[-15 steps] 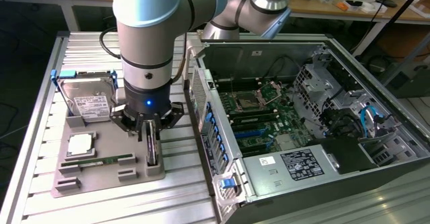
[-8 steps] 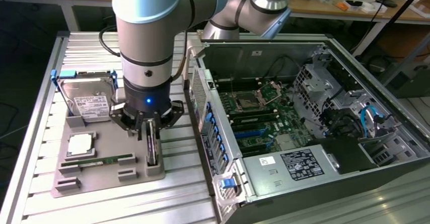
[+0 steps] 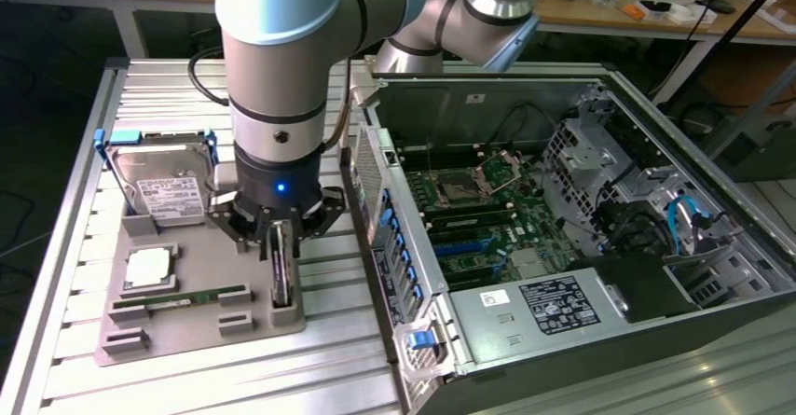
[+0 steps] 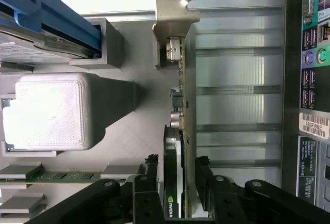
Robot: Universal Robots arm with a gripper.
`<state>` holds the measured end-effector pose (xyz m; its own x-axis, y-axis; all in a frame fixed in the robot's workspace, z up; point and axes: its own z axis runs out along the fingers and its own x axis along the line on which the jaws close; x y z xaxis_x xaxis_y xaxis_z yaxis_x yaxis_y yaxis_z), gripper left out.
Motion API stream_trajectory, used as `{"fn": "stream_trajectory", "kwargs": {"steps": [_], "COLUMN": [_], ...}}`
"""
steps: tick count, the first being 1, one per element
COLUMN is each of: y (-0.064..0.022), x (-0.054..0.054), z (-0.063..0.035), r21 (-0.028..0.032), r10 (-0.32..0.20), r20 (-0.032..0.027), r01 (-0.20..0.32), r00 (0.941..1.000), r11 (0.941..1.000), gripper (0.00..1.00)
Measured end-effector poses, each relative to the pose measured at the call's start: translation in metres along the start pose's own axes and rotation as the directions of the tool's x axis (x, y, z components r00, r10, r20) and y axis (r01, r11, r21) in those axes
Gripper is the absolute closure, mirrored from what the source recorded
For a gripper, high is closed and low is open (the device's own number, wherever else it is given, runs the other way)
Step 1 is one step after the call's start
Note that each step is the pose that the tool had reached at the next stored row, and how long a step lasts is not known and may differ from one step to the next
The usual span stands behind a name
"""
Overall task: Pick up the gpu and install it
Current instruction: 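Pick up the gpu and move the gpu toward the slot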
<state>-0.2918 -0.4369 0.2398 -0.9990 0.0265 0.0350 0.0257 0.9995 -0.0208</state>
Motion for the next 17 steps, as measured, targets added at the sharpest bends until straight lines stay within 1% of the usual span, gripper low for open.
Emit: {"fn": "stream_trajectory", "kwargs": {"steps": [3, 5, 6, 17], "y": [0.0, 0.0, 0.0, 0.0], "x": [0.0, -0.0001, -0.0001, 0.0], "z": [0.0, -0.0001, 0.0, 0.0], "r21": [0.0, 0.0001, 0.0001, 0.0], "r10": [0.0, 0.0, 0.0, 0.0], "r20": [0.0, -0.0001, -0.0001, -0.0001], "r01": [0.0, 0.0, 0.0, 0.0], "r00": [1.0, 1.0, 1.0, 1.0], "r11": [1.0, 1.0, 1.0, 1.0], "gripper": [0.58, 0.72, 0.73, 0.73]}}
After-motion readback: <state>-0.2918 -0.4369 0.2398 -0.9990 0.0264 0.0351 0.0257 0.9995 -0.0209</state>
